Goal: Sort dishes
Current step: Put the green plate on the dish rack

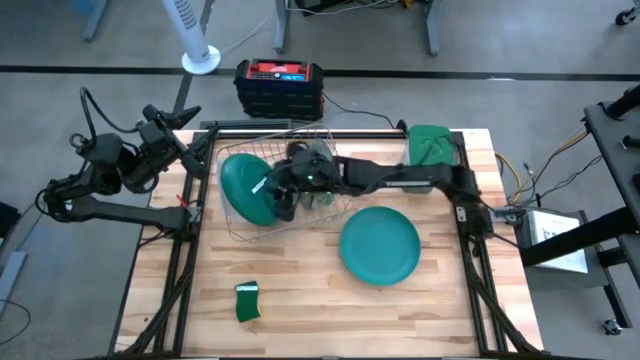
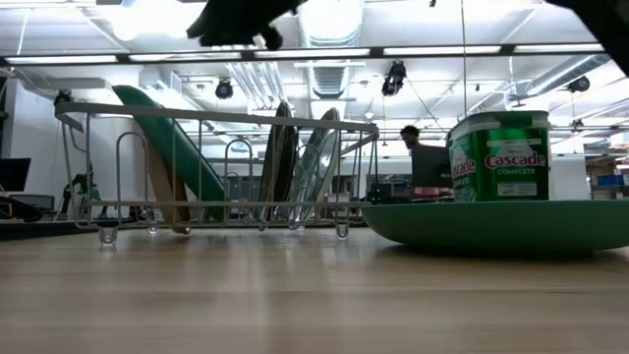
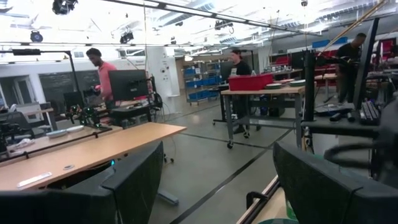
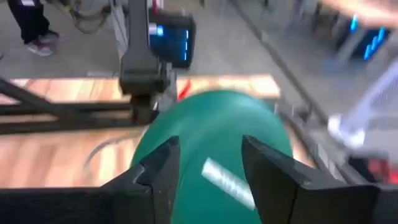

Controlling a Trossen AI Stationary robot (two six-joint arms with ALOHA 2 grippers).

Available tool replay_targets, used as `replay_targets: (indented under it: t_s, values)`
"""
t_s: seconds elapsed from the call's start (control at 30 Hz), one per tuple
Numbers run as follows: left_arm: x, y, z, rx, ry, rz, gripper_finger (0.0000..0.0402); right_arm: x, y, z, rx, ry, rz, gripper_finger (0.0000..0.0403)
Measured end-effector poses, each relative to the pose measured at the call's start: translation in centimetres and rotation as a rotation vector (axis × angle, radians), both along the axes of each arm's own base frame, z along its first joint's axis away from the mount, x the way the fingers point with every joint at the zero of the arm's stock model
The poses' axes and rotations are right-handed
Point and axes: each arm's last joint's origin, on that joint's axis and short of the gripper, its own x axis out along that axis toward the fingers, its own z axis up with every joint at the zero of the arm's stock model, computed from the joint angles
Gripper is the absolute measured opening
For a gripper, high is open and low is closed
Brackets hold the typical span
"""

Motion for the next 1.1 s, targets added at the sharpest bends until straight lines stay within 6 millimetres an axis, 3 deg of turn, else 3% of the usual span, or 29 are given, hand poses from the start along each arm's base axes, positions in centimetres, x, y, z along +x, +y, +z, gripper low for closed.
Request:
replay_targets:
  t_s: [0.17,0.33,0.47,0.6,0.73,0.93,1.1]
  values:
    - [-0.8,0.0,0.4,0.005,-0.022,0.012,0.0292,1.9,-1.9,-0.9,-0.148,-0.091,0.011,0.0086]
    - [-1.0,0.3,-0.5,-0.034,0.044,0.130,0.0292,2.6,-2.2,-2.3,-0.164,-0.054,0.037,0.0013]
    - [0.2,0.3,-1.9,-0.100,0.134,0.105,0.0292,1.9,-2.4,-2.2,-0.183,0.041,-0.043,0.0009]
    - [2.2,0.1,-3.0,-0.174,0.200,0.004,0.0292,0.1,-2.6,-1.0,-0.212,0.153,-0.113,0.0003]
    - [3.5,0.1,-4.8,-0.299,0.306,0.015,0.0292,-2.3,-2.6,0.7,-0.220,0.268,-0.173,0.0002]
    - [3.2,0.2,-6.2,-0.558,0.419,0.190,0.0284,-6.4,-3.9,3.5,-0.188,0.380,-0.276,0.0001]
    - [3.2,0.1,-6.6,-0.734,0.495,0.319,0.0255,-9.4,-5.5,5.5,-0.160,0.410,-0.333,0.0000]
